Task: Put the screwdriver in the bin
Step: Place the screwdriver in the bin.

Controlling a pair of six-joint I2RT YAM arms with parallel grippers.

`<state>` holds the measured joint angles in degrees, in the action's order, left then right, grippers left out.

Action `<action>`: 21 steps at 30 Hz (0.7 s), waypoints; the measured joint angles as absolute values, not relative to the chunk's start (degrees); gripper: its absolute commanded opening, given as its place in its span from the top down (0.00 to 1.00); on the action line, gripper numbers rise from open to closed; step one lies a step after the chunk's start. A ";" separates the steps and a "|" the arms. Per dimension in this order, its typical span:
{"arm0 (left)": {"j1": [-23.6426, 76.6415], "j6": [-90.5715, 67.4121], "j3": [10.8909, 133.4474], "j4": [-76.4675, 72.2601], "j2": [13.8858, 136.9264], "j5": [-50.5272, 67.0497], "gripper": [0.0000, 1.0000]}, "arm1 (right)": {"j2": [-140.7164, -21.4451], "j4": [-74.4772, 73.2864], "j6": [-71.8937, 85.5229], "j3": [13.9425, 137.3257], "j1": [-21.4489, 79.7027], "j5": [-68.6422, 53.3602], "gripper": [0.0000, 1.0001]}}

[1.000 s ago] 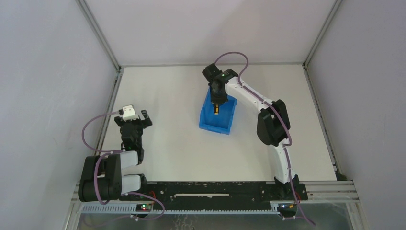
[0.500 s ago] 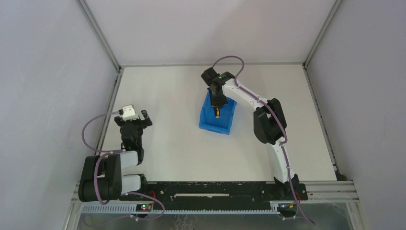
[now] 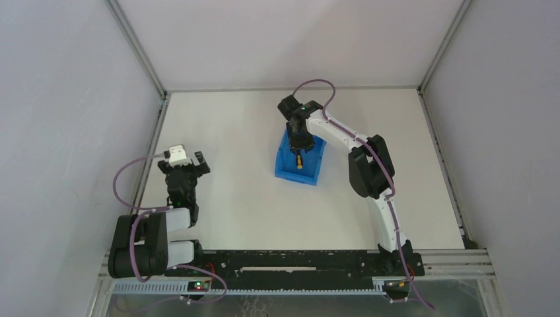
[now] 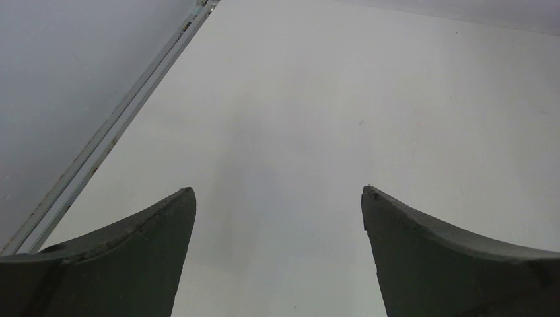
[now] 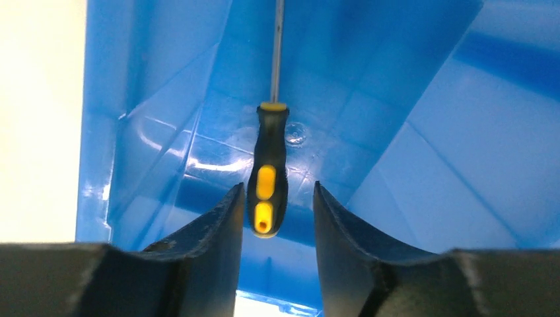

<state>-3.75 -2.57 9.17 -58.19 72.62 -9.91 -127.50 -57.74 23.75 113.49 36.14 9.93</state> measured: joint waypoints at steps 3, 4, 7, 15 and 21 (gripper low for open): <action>-3.75 -2.57 9.17 -58.19 72.62 -9.91 0.00 | -127.52 -57.60 23.66 113.49 36.14 9.93 0.42; -3.75 -2.57 9.17 -58.19 72.62 -9.91 0.00 | -127.52 -57.56 23.66 113.49 36.14 9.96 0.40; -3.75 -2.57 9.17 -58.19 72.62 -9.91 0.00 | -127.52 -57.54 23.68 113.49 36.14 9.96 0.32; -3.75 -2.57 9.17 -58.19 72.62 -9.91 0.00 | -127.52 -57.56 23.75 113.49 36.14 10.02 0.21; -3.75 -2.57 9.17 -58.19 72.62 -9.91 0.00 | -127.52 -57.65 24.14 113.49 36.14 10.50 0.22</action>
